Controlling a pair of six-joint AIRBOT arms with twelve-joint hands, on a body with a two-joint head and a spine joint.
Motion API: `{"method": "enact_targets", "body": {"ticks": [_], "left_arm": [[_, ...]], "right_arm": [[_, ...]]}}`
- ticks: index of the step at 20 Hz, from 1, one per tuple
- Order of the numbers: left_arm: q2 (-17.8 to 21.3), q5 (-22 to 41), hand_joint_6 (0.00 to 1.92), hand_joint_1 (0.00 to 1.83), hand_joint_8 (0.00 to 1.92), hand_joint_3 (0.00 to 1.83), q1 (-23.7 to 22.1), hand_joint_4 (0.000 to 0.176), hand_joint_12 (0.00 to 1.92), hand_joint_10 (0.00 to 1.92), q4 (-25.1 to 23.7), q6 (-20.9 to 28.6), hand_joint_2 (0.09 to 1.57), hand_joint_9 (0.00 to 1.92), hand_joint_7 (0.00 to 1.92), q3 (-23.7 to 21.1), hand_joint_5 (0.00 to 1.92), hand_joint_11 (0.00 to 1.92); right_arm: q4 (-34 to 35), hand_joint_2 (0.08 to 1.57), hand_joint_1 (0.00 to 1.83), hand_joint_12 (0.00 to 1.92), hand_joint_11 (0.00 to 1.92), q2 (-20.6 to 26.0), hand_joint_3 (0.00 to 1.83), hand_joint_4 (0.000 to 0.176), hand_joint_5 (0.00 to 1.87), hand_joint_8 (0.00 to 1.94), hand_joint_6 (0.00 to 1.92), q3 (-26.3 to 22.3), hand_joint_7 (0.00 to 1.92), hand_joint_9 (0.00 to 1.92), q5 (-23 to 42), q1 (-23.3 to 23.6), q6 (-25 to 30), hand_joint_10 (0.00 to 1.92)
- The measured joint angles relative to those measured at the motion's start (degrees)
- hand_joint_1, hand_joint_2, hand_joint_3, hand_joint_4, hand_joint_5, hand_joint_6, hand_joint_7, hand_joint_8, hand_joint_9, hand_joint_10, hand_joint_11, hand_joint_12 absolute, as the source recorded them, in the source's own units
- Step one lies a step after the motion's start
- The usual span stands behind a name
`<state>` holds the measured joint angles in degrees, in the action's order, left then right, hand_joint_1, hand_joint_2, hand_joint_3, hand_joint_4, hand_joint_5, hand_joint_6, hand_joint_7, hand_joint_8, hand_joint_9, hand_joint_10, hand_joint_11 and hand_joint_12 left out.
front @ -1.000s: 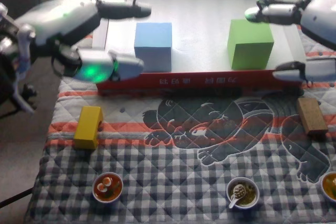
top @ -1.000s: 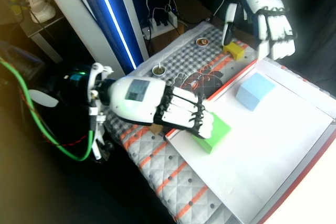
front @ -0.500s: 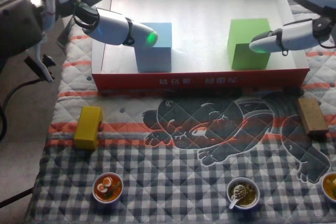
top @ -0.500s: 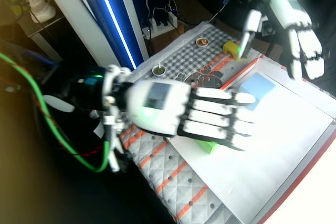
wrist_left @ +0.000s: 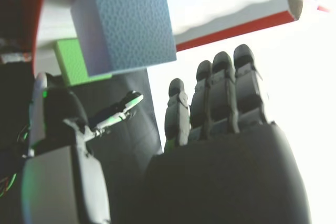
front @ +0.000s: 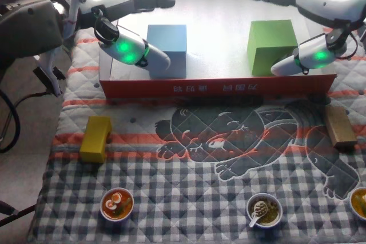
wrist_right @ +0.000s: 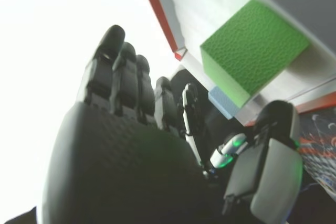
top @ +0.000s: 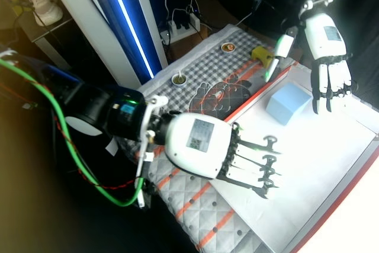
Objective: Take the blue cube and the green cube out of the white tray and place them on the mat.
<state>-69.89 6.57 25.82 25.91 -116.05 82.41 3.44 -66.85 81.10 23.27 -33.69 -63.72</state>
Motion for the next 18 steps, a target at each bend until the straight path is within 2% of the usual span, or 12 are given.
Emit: {"method": "enact_targets", "body": {"ticks": [2,6,7,8,10,11,12,13,14,16,17,18], "left_arm": [[-0.33,-1.36,0.00,0.82,0.01,0.00,-0.31,0.176,0.23,0.01,0.00,-0.13,0.95,0.26,0.27,0.63,0.23,0.09],[-1.77,-1.70,0.00,0.93,0.00,0.00,-0.83,0.176,0.40,0.00,0.02,-0.28,1.00,0.44,0.47,1.99,0.32,0.12],[-2.12,-1.92,0.00,1.01,0.02,0.00,-0.90,0.157,0.53,0.03,0.02,-0.28,1.03,0.65,0.68,1.99,0.51,0.16],[-2.23,-1.95,0.00,1.01,0.02,0.00,-0.90,0.157,0.53,0.03,0.04,-0.28,1.03,0.65,0.68,1.99,0.51,0.16],[-2.54,-1.88,0.01,1.05,0.03,0.00,-0.96,0.098,0.73,0.04,0.07,-0.28,1.09,0.74,0.83,2.10,0.76,0.12],[-2.64,-1.73,0.78,1.17,1.11,0.00,-0.96,0.000,1.06,0.10,0.13,-0.28,1.17,0.80,0.83,2.10,0.86,0.06],[-2.64,-1.62,1.01,1.18,1.42,0.01,-0.96,0.000,1.09,0.12,0.57,-0.26,1.21,0.78,0.77,2.10,0.83,0.03],[-2.64,-1.49,1.01,1.19,1.51,0.01,-0.96,0.000,1.09,0.41,0.98,-0.24,1.21,0.68,0.76,2.10,0.84,0.05],[-2.64,-1.44,1.02,1.20,1.55,0.01,-0.96,0.000,1.14,0.72,1.33,-0.24,1.22,0.56,0.74,2.10,0.83,0.04],[-2.64,-1.22,0.90,1.22,1.51,0.00,-0.96,0.000,1.30,0.98,2.56,-0.31,1.20,0.50,0.77,2.10,0.91,0.06],[-2.64,-0.96,0.83,1.23,1.48,0.00,-0.96,0.000,1.38,0.99,3.34,-0.31,1.18,0.51,0.79,2.10,0.95,0.06],[-2.64,-0.44,0.84,1.22,1.49,0.00,-0.96,0.000,1.42,0.96,3.82,-0.31,1.18,0.51,0.77,2.08,0.95,0.04]], "right_arm": [[0.00,0.90,0.60,0.76,0.05,-0.66,0.00,0.047,0.27,0.00,0.00,0.79,0.39,0.42,-1.31,0.42,0.02,0.00],[0.13,0.93,0.51,0.90,0.03,-1.57,0.00,0.039,0.55,0.01,0.00,2.60,0.76,0.66,-2.23,2.05,0.00,0.02],[0.28,0.97,0.55,0.96,0.05,-1.64,0.00,0.000,0.76,0.02,0.01,2.75,0.97,0.82,-2.23,2.05,0.02,0.02],[0.31,0.97,0.55,0.96,0.05,-1.64,0.00,0.000,0.76,0.02,0.01,2.75,0.97,0.82,-2.49,2.05,0.02,0.02],[0.46,1.03,0.64,1.07,0.23,-1.90,0.00,0.000,0.90,0.01,0.01,2.80,1.09,0.92,-2.71,2.05,0.07,0.02],[0.48,1.02,0.61,1.08,0.44,-1.95,0.00,0.000,0.94,0.00,0.01,2.82,1.09,0.99,-2.69,2.05,0.07,0.02],[0.66,1.02,0.60,1.03,0.55,-1.92,0.00,0.000,0.97,0.00,0.01,2.82,1.09,1.03,-2.58,2.05,0.09,0.02],[0.94,1.03,0.64,1.14,0.58,-1.95,0.00,0.000,1.04,0.00,0.02,2.82,1.11,1.08,-2.56,2.10,0.09,0.03],[1.09,1.05,0.64,1.19,0.46,-1.95,0.00,0.000,1.07,0.00,0.01,2.82,1.10,1.07,-2.56,2.10,0.09,0.02],[1.44,1.07,0.72,1.17,0.31,-1.92,0.00,0.000,1.10,0.00,0.01,2.86,1.14,1.07,-2.51,2.12,0.46,0.01],[1.44,1.07,0.78,1.30,0.52,-1.95,0.00,0.000,1.12,0.02,0.01,2.86,1.18,1.16,-2.60,2.32,0.48,0.05],[1.42,1.09,0.99,1.29,0.72,-1.92,0.00,0.083,1.05,0.01,0.71,2.86,1.22,1.24,-2.51,2.47,0.48,0.08]]}}
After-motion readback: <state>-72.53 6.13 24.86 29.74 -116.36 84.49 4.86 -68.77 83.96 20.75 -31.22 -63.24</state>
